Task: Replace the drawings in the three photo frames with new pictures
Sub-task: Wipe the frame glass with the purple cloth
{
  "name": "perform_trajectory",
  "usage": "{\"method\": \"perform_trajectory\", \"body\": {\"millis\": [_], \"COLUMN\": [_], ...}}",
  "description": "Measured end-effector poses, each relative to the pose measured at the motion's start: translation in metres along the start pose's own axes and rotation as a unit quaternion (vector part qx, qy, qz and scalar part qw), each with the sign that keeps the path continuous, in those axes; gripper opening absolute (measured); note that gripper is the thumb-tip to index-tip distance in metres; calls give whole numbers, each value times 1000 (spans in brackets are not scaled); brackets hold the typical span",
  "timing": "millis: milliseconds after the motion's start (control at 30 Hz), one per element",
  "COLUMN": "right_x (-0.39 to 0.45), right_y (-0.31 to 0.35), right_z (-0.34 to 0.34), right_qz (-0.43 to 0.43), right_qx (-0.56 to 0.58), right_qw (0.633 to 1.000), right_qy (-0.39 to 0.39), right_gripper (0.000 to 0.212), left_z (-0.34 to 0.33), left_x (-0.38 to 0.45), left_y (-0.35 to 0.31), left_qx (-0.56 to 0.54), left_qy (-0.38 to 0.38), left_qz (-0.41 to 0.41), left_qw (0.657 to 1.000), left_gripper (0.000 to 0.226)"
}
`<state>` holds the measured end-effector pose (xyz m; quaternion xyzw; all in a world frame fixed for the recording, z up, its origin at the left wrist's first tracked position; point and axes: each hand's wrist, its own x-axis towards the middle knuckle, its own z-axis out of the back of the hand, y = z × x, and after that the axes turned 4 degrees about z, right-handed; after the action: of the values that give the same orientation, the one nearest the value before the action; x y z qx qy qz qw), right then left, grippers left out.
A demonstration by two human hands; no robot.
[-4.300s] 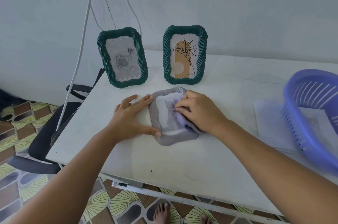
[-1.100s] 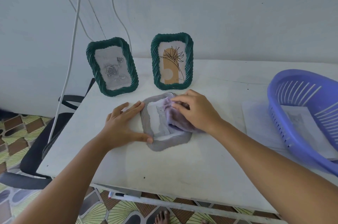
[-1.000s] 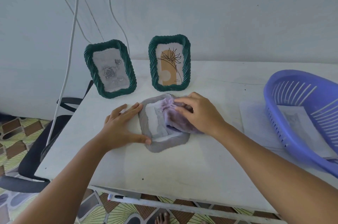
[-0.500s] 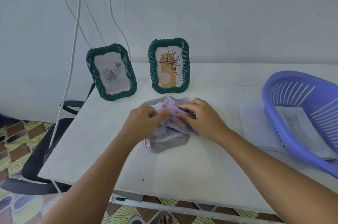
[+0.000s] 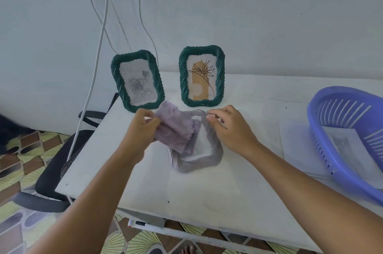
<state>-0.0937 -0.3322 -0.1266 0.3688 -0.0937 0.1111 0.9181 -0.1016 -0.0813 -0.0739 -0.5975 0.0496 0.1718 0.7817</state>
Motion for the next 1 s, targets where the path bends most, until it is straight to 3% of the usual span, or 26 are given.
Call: {"method": "perform_trajectory", "body": {"millis": [167,300,433,667,767,833,933,1000], "right_x": [5,6,7,5,3,1,0,-1], "right_y": [5,5,6,11,15,15,15,16], "right_z": [-11,-18,-18,-15,-11,-8,-5,-4], "right_qz": [-36,-41,-51,-63,-73,-82,-92,-95], "right_qx": [-28,-54,-58,-59,-57,-68,-83,-89], "right_qw": [998,997,996,995,994,992,990,989], "right_qy": [31,43,48,57,64,65,70,72], "right_gripper": [44,49,51,52,51,52,52,26], "left_z": [56,89,102,98,86,69,38,18], "left_x": [13,20,14,5,0,-5,-9,-7], "left_y": [20,43,53,52,43,32,17,14], "left_qx": [-11,121,329,413,432,428,434,470], "left_qy": [-79,-94,-154,-180,-204,-186,-97,-59], "left_qz": [32,38,-13,-60,-123,-167,-162,-154], "left_qw": [996,987,931,891,870,869,881,867], "left_gripper": [16,24,22,35,45,38,29,33]}}
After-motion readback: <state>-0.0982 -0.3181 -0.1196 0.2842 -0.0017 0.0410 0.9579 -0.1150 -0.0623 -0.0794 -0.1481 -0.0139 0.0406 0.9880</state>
